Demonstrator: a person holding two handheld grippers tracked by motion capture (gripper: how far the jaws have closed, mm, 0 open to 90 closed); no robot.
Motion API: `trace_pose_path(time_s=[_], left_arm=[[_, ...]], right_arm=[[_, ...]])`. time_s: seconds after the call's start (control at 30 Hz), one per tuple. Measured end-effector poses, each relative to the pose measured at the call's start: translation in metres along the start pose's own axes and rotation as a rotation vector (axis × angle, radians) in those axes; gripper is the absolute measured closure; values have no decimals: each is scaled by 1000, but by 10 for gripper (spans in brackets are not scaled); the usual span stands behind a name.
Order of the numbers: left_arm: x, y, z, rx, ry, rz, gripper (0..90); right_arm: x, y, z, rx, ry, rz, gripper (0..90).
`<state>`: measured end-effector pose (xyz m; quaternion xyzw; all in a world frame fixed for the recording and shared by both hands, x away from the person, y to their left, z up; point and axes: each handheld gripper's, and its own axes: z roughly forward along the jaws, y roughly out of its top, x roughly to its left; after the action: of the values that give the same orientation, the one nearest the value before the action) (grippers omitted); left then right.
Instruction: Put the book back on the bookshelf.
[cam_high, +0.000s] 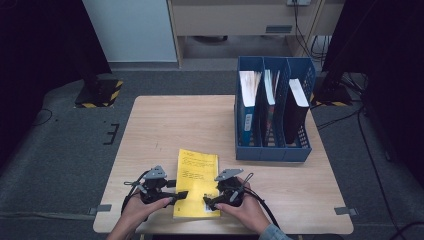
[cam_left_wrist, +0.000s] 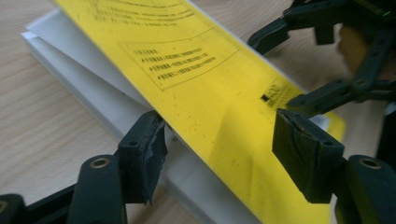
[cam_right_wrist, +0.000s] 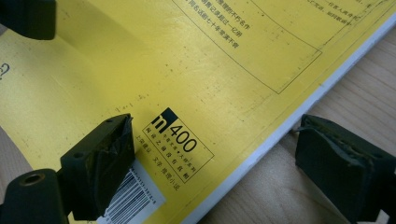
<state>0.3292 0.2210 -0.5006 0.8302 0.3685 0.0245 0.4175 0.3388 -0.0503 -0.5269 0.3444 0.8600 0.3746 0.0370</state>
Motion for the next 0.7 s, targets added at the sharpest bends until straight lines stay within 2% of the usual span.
trace_pose_path(time_s=[0.1,0.2,0.37,0.57,0.7], left_arm=[[3,-3,2,3,9,-26,300],[1,-6,2,4,36,-16,263],[7,-7,3,-3,81,-34,203],[11,-5,11,7,88,-39,168],[13,-6,15,41,78,-27,167]], right_arm=[[0,0,0,-5,-2,-2,122],[0,0,0,-6,0,-2,122],[0,-1,0,-7,2,-3,122],[1,-1,0,-7,0,-2,121],[1,-1,0,-8,-2,2,122]])
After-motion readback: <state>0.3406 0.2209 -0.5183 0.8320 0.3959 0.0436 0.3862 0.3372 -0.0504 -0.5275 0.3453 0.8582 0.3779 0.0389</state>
